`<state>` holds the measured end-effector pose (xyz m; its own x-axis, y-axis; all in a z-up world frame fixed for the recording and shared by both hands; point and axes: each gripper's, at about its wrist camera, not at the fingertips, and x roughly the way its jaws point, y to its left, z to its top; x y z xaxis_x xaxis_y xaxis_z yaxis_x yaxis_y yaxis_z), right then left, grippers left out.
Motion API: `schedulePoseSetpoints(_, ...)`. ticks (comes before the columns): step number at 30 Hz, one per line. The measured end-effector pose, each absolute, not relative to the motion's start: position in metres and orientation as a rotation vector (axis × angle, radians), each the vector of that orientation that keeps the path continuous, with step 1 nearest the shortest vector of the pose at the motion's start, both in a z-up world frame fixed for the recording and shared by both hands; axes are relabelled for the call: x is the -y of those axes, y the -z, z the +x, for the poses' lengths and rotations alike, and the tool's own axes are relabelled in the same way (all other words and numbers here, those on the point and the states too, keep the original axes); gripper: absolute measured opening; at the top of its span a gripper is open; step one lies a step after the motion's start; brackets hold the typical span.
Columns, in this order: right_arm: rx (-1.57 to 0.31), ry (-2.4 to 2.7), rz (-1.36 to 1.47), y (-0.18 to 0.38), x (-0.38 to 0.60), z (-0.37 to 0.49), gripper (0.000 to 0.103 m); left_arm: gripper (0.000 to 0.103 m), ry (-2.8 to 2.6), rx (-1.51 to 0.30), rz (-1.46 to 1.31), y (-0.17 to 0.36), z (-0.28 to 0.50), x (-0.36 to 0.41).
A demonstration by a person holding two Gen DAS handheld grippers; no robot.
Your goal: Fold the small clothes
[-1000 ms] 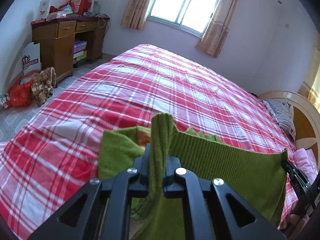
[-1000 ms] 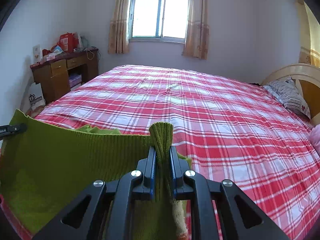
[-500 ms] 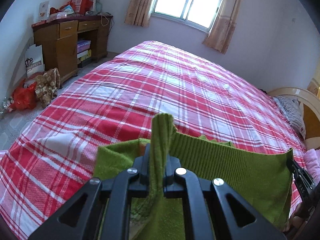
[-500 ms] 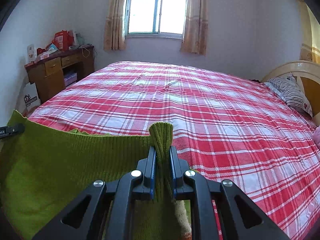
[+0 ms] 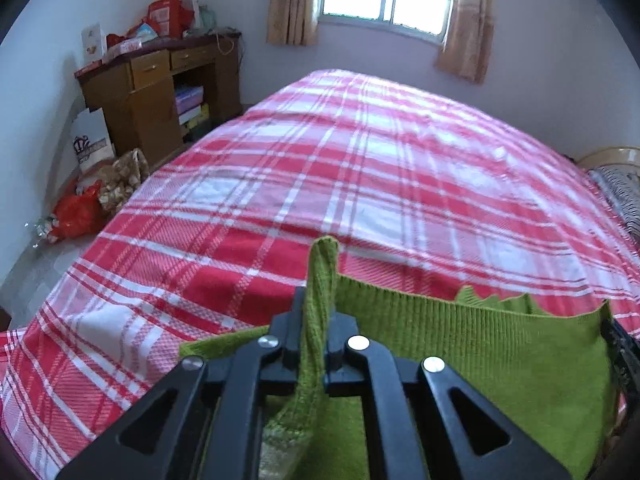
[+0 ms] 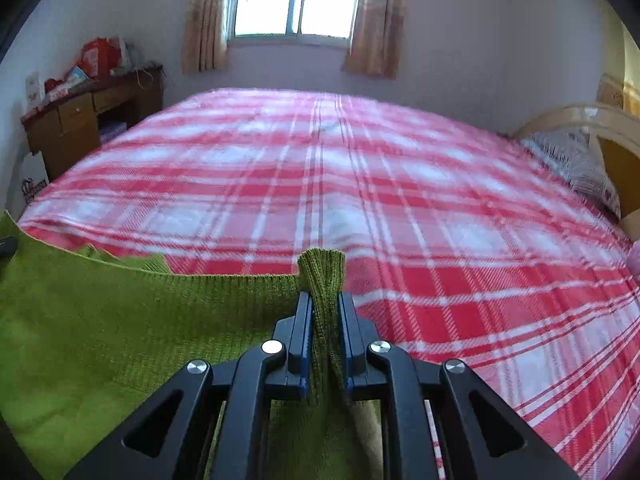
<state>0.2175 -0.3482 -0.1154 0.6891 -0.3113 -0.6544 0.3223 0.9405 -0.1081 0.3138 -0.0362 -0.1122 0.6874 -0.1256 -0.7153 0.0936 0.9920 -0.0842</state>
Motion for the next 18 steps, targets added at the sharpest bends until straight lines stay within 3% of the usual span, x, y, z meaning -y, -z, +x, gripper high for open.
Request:
schedulePoseSetpoints(7, -0.831, 0.347, 0.034, 0.130, 0.355, 0.231, 0.013, 0.009, 0.097, -0.828, -0.035, 0.123, 0.319, 0.038)
schedulePoseSetpoints(12, -0.854, 0.349, 0.020, 0.133, 0.357, 0.237, 0.020, 0.014, 0.070, -0.859, -0.015, 0.129, 0.326, 0.041)
schedulePoseSetpoints(15, -0.852, 0.359, 0.032, 0.133, 0.360, 0.237, 0.026, 0.034, 0.029, -0.877, -0.014, 0.132, 0.329, 0.039)
schedulePoseSetpoints(17, -0.821, 0.355, 0.066, 0.129, 0.364, 0.232, 0.027, 0.068, -0.038, -0.899, -0.034, 0.135, 0.333, 0.031)
schedulePoseSetpoints(18, -0.776, 0.356, 0.091, 0.123, 0.367, 0.224, 0.027, 0.072, -0.051, -0.907, -0.048, 0.136, 0.334, 0.028)
